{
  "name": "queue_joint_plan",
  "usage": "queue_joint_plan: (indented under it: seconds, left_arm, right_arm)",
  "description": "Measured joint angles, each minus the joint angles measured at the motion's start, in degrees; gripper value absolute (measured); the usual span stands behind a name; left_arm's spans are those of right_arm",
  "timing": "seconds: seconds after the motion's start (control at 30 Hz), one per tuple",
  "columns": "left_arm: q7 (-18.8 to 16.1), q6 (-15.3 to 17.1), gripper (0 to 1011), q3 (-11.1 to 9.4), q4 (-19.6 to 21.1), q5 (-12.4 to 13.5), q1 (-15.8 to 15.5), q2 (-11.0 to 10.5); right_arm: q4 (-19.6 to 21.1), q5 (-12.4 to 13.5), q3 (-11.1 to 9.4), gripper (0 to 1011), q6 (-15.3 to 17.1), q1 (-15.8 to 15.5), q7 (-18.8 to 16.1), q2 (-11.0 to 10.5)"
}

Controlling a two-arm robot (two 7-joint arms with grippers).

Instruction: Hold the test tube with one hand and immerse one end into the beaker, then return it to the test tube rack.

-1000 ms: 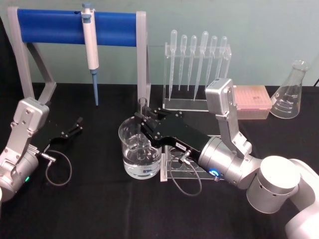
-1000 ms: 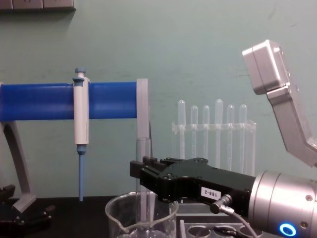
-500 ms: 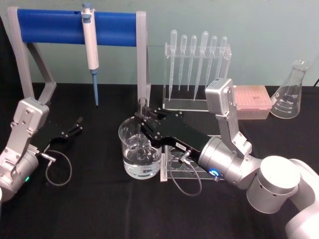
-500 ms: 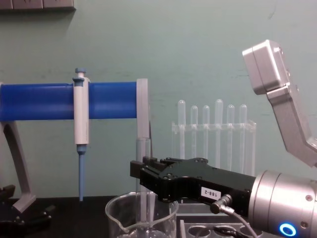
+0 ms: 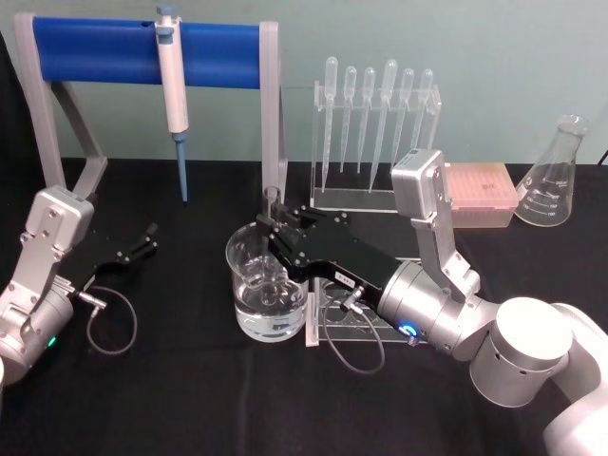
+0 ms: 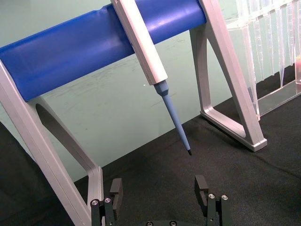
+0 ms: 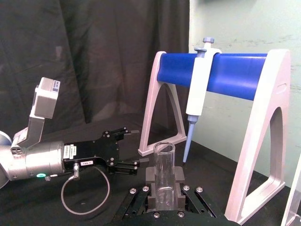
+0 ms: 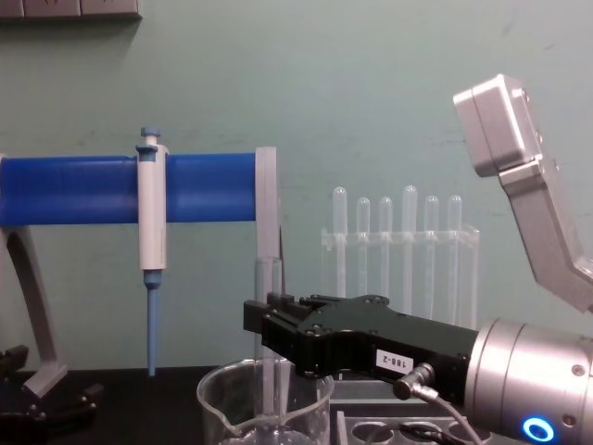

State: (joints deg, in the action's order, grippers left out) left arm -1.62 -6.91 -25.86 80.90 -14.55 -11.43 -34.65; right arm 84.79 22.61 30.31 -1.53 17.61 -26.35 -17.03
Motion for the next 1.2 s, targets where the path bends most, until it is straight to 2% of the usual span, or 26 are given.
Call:
queue_joint_plan:
  seconds: [1.2]
  left_arm:
    - [0.0,0.0,1000,0.0,0.0,0.0,0.0,0.0]
  right_arm:
    - [0.0,0.0,0.0,223,0.0,0.0,0.0,0.0]
